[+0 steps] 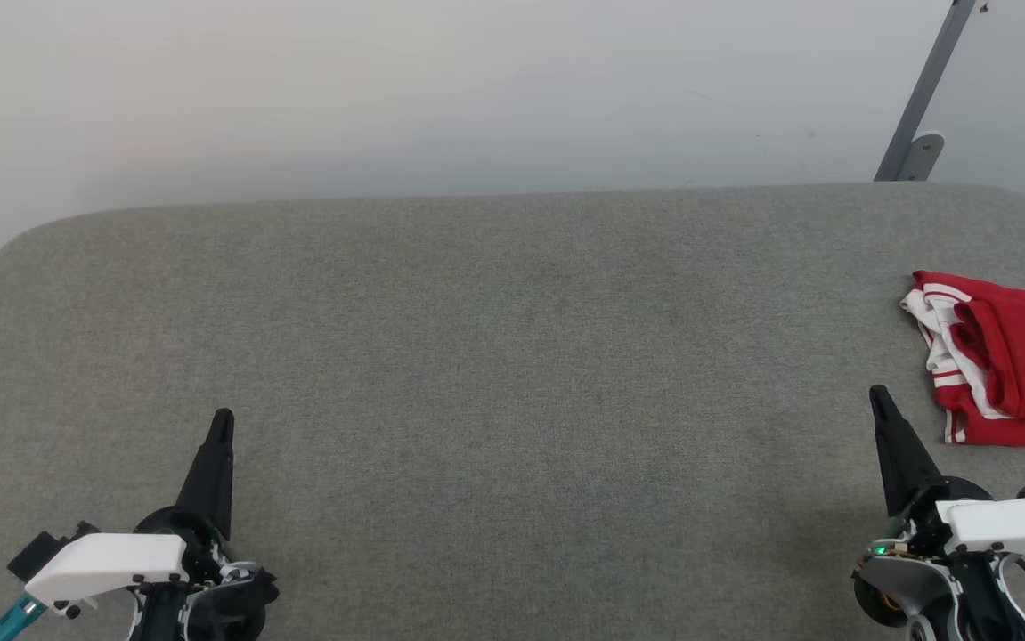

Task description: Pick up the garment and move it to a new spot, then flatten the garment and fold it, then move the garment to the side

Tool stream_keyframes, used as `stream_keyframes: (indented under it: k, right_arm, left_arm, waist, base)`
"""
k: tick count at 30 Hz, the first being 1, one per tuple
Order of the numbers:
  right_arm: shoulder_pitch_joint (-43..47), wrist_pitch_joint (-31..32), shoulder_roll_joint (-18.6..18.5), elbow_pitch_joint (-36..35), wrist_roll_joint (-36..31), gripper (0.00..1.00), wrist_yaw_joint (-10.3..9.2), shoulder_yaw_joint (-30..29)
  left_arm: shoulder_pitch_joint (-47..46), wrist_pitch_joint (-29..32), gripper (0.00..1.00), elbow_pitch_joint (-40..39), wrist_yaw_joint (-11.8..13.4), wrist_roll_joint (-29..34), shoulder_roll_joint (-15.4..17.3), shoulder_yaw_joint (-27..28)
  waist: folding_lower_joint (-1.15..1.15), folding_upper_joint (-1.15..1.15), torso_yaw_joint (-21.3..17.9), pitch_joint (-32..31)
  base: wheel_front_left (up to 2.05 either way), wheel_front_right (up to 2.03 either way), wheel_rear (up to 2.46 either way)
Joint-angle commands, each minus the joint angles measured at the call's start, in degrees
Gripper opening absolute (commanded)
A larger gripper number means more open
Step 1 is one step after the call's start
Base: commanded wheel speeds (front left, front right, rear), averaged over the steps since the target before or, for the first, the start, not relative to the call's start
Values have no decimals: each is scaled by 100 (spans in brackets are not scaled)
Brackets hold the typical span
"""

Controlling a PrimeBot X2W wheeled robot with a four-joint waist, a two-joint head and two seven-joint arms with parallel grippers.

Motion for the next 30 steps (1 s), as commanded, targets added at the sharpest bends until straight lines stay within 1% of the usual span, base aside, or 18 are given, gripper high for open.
stream_keyframes:
  k: [1, 30]
  right_arm:
    - [-21, 13, 8, 13, 23, 0, 0, -7]
    - [-21, 12, 8, 13, 23, 0, 0, -7]
  left_arm:
    - [-69, 11, 0, 1, -32, 7, -5, 22]
    - [-70, 16, 0, 0, -33, 13, -7, 25]
  waist:
    - [0, 0, 0, 0]
    - [0, 0, 0, 0]
  base:
    - [0, 0, 0]
    - [0, 0, 0]
